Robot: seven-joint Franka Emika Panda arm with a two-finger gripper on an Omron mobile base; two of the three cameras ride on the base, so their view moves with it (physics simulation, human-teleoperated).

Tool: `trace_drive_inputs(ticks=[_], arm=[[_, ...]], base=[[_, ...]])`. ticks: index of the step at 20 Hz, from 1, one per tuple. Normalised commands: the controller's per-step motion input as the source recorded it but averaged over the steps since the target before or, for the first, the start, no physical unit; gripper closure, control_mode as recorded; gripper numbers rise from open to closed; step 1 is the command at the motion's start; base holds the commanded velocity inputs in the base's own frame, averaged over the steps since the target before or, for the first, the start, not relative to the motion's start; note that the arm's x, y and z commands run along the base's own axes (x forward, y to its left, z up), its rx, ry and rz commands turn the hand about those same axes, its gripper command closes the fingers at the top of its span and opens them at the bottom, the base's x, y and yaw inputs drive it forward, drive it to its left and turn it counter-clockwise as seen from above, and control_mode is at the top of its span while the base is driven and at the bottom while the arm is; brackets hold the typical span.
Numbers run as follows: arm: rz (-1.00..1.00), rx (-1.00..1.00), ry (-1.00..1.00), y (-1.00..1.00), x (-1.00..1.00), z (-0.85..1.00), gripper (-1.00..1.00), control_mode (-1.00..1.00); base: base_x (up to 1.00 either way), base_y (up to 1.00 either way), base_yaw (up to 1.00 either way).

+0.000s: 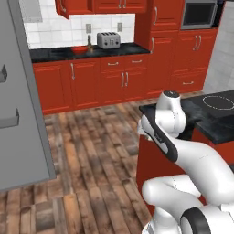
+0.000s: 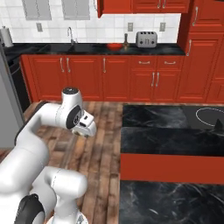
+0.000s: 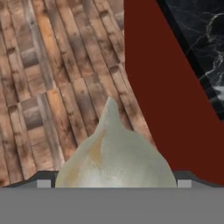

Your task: Retrieve the bottle and the shaker from the cabinet and place them next to the mixing bowl on the counter. Then add garlic from the fridge to the mixing bowl.

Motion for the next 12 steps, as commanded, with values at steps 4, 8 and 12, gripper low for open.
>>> trace_drive_inputs(ticks=[4,8,12], arm=[[0.00,0.00,0.00,0.00,0.00,0.00,1.00,1.00],[0.00,0.00,0.00,0.00,0.00,0.00,1.00,1.00],[0.00,0.00,0.00,0.00,0.00,0.00,1.00,1.00]], base=[[1.00,0.38,0.09],[0.29,0.77,0.32],[-0.27,0.83,0.31]])
